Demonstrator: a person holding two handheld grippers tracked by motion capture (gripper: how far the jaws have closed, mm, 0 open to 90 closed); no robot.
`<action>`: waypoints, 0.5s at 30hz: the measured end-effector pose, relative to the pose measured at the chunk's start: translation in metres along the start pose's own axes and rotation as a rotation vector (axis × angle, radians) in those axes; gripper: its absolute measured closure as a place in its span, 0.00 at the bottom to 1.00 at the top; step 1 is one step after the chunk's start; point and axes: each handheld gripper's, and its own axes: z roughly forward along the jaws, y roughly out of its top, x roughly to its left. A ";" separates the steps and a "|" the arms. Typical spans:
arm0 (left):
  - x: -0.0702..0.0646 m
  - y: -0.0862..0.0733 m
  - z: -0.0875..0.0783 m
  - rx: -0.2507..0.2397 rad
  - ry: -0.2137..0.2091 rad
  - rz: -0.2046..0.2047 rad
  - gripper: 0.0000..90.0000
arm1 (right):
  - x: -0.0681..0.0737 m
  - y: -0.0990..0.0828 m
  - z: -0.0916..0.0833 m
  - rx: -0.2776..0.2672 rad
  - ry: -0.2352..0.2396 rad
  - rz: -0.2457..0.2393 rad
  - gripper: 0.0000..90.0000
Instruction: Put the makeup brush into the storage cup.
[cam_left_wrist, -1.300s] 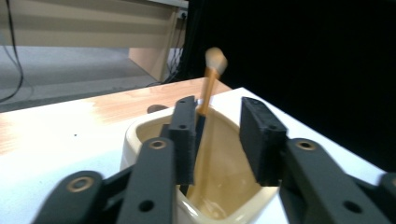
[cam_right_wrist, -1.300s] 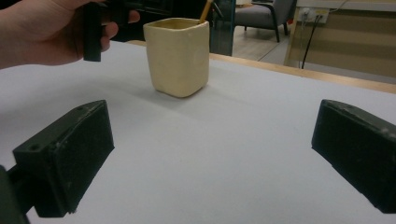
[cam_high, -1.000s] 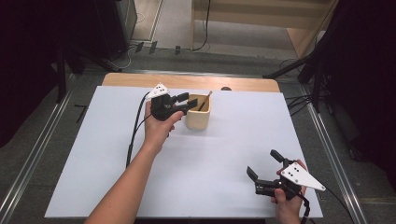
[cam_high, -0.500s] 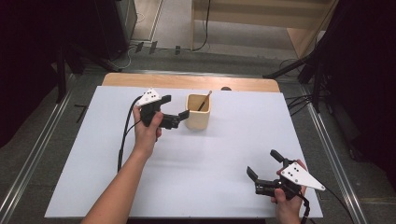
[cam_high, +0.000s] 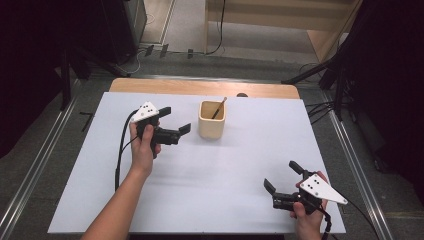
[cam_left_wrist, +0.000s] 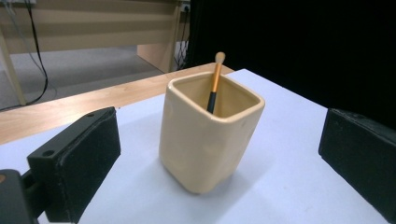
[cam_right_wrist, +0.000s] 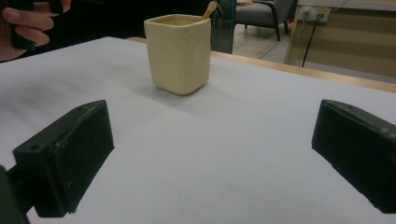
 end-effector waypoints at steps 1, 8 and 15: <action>0.000 -0.001 -0.003 -0.004 0.002 0.001 0.00 | 0.000 0.000 0.000 0.000 0.000 0.000 0.00; 0.002 -0.011 -0.019 0.000 0.014 0.000 0.00 | 0.001 0.000 0.001 0.003 0.001 -0.004 0.00; 0.002 -0.023 -0.030 -0.002 0.031 -0.009 0.00 | 0.002 -0.001 0.001 0.004 0.001 -0.005 0.00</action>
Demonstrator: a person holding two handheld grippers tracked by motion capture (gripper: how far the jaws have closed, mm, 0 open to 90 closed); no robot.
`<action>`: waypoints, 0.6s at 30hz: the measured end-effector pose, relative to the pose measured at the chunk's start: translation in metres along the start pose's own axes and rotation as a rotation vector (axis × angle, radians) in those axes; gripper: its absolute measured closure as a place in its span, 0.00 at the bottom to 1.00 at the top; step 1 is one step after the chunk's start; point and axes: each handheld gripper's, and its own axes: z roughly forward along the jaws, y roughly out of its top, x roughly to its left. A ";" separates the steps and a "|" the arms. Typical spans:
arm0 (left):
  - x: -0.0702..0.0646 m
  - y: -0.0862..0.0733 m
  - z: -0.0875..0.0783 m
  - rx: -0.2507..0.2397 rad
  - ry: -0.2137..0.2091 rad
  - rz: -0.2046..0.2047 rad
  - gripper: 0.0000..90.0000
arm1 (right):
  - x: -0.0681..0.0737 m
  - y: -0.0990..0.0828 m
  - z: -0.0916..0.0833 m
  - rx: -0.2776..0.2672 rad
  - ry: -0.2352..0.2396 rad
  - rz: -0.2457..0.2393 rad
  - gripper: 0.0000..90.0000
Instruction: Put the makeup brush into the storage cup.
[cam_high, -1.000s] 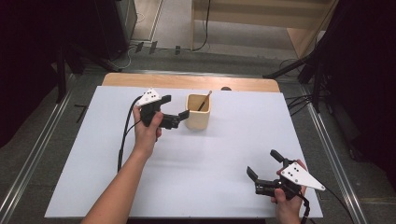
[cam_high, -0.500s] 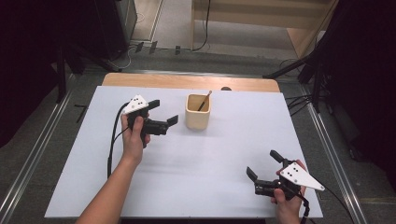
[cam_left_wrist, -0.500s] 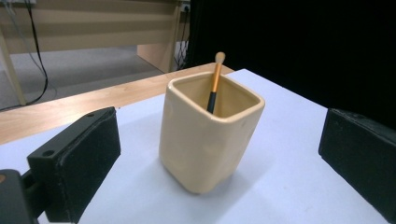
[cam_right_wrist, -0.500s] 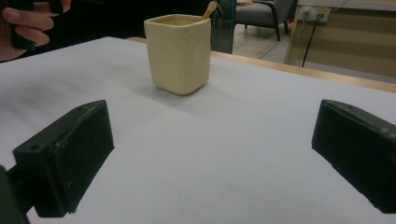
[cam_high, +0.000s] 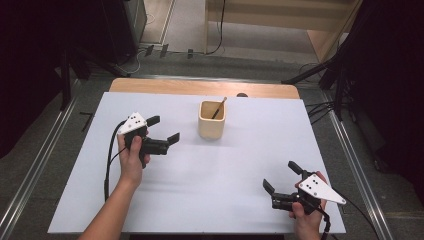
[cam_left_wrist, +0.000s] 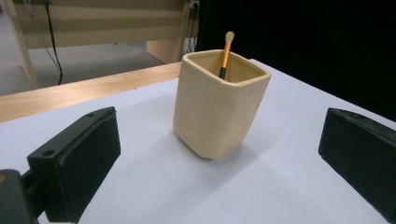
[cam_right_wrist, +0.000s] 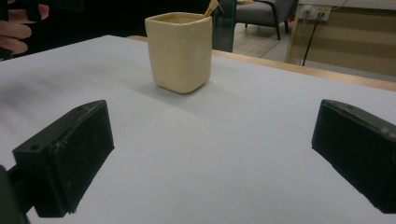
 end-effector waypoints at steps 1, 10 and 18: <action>0.000 -0.001 -0.002 -0.001 0.001 -0.002 0.00 | 0.000 0.000 0.000 0.000 0.000 0.000 0.00; -0.003 -0.015 -0.015 0.002 0.016 -0.001 0.00 | 0.000 0.000 0.000 0.002 -0.002 -0.001 0.00; -0.008 -0.026 -0.029 0.005 0.017 -0.001 0.00 | 0.000 0.000 0.000 0.001 -0.006 0.000 0.00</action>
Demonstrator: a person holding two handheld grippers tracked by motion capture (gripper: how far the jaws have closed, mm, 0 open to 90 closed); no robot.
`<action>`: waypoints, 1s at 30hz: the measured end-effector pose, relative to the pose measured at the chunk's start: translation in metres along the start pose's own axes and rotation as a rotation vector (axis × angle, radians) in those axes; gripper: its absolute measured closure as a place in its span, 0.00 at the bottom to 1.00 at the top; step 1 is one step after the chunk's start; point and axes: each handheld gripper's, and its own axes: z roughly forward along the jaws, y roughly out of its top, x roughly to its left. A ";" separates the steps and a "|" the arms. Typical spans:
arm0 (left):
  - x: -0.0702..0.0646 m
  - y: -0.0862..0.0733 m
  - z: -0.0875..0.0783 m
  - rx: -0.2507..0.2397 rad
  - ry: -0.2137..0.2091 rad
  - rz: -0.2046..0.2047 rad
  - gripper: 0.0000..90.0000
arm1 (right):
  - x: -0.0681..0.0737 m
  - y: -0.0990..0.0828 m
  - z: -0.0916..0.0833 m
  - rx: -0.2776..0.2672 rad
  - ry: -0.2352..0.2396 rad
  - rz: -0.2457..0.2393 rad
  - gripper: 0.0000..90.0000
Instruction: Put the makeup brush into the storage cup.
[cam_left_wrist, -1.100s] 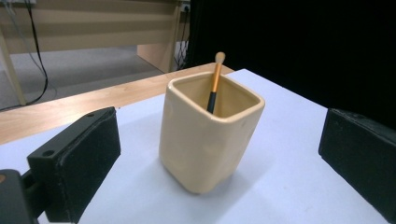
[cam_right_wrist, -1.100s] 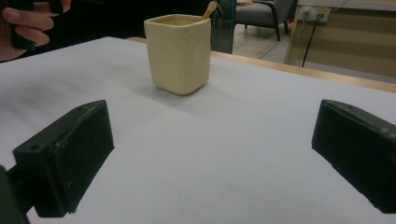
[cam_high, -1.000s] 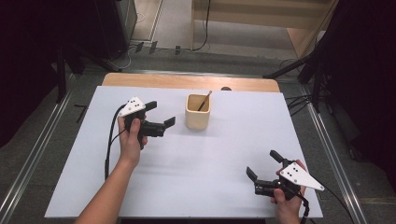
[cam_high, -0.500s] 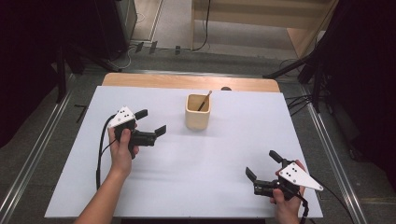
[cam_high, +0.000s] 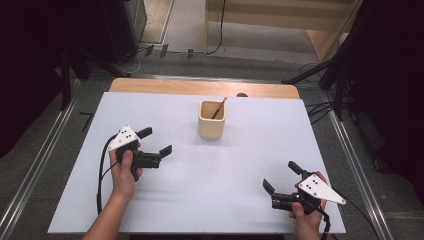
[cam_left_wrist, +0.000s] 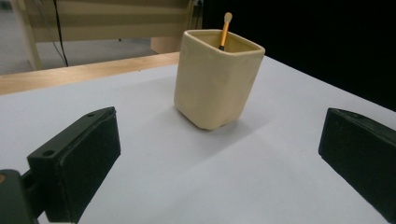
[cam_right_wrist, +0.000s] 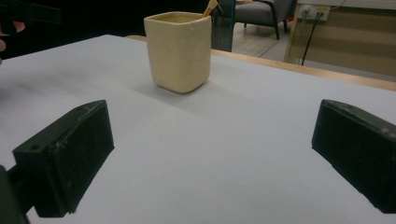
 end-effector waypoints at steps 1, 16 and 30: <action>-0.001 -0.002 -0.003 -0.001 0.001 -0.001 0.00 | 0.000 0.000 0.000 0.000 -0.002 0.001 0.00; 0.006 -0.020 -0.041 -0.050 0.052 -0.004 0.00 | 0.000 -0.001 0.001 0.003 -0.006 0.000 0.00; 0.012 -0.033 -0.073 -0.051 0.088 -0.008 0.00 | -0.001 -0.002 0.002 0.001 -0.006 0.002 0.00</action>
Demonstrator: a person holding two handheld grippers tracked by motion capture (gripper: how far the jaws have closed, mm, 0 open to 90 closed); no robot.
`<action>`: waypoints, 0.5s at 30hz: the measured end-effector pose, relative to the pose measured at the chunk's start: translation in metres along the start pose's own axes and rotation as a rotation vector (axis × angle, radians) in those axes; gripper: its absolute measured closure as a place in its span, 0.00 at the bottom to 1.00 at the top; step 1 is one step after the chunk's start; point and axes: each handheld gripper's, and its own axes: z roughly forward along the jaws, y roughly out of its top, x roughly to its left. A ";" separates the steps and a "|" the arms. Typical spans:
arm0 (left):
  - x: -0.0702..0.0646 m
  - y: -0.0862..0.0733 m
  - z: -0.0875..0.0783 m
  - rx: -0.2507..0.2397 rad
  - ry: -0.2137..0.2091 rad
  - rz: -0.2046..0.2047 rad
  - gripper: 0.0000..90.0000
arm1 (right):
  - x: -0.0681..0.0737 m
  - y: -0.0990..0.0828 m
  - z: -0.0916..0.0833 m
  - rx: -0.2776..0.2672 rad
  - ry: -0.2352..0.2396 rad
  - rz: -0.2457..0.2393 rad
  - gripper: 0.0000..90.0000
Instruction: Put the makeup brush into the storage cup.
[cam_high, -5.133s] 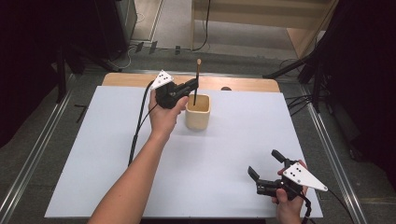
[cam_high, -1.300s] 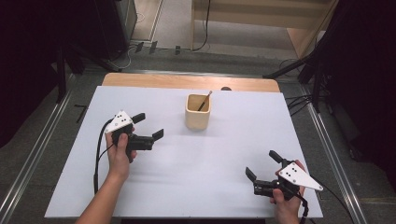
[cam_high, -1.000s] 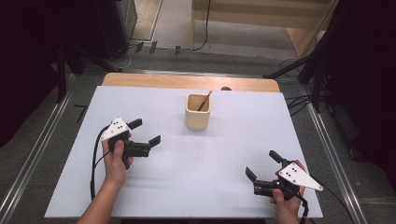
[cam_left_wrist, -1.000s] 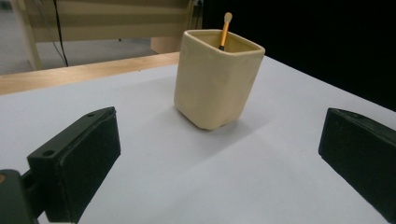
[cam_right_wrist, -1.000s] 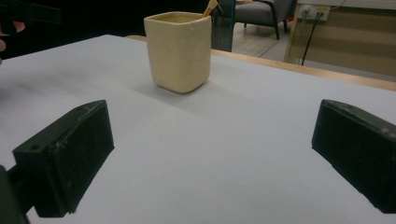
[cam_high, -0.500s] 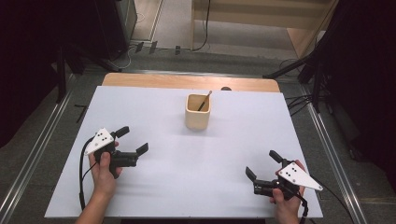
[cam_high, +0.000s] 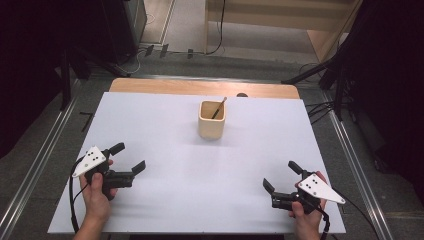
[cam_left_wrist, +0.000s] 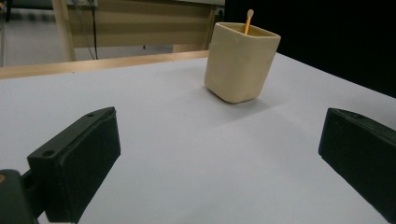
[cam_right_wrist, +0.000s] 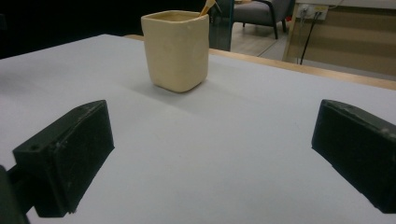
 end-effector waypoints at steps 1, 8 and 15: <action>0.000 -0.001 -0.002 0.001 0.002 0.004 0.00 | 0.000 0.000 0.000 0.001 0.000 0.001 0.00; 0.002 -0.003 -0.012 -0.008 0.006 0.001 0.00 | -0.002 0.000 0.001 0.000 -0.003 0.004 0.00; 0.000 -0.004 -0.020 -0.016 0.005 0.005 0.00 | -0.003 -0.001 0.000 -0.001 -0.007 0.004 0.00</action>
